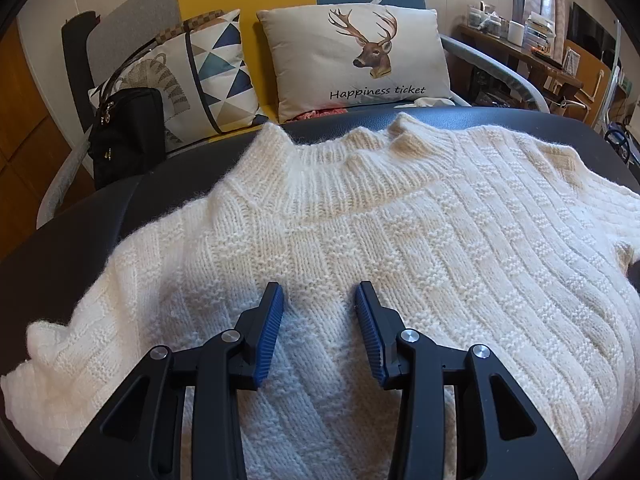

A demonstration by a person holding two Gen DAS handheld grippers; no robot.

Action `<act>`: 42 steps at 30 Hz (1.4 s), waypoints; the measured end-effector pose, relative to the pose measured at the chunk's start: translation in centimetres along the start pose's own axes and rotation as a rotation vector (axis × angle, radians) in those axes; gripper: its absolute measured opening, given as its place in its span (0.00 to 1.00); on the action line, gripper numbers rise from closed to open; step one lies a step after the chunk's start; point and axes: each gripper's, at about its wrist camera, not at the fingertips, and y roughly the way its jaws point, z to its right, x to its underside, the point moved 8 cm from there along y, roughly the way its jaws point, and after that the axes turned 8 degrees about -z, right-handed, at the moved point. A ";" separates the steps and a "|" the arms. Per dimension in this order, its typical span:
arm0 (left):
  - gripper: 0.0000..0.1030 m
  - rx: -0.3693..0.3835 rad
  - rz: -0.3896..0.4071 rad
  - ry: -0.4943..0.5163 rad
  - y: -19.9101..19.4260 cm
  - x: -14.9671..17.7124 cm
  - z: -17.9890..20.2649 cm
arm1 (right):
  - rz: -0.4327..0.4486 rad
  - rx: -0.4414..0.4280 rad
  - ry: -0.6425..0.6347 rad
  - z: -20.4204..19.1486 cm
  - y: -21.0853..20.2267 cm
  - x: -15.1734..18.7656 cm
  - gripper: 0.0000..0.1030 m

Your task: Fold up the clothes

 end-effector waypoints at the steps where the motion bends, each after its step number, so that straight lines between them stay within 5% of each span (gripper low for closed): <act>1: 0.41 -0.002 0.000 0.001 0.0 0.0 0.0 | -0.006 0.024 -0.008 0.4 0.8 0.1 0.24; 9: 0.41 -0.005 0.002 0.001 0.1 0.1 0.1 | -0.012 0.035 -0.212 -5.7 5.6 -0.3 0.25; 12: 0.41 -0.002 0.003 -0.001 0.1 0.1 0.1 | 0.009 0.136 -0.292 -6.8 7.8 -0.4 0.25; 17: 0.44 0.005 0.006 -0.005 0.3 0.0 -0.2 | 0.060 0.296 -0.353 -7.8 8.8 -1.4 0.11; 22: 0.47 0.011 0.005 -0.009 0.6 -0.3 -0.5 | 0.073 0.347 -0.306 -7.7 9.1 -3.3 0.11; 28: 0.56 -0.003 -0.002 -0.001 0.7 -0.6 -0.8 | 0.068 -0.032 -0.249 -10.6 5.1 0.3 0.22; 37: 0.54 -0.008 -0.031 0.012 -0.1 -0.5 -0.9 | -0.304 -0.662 -0.473 -20.7 1.5 22.0 0.26; 42: 0.54 0.039 0.013 0.001 -3.7 1.0 -1.8 | -0.385 -0.666 -0.529 -22.8 1.8 27.9 0.26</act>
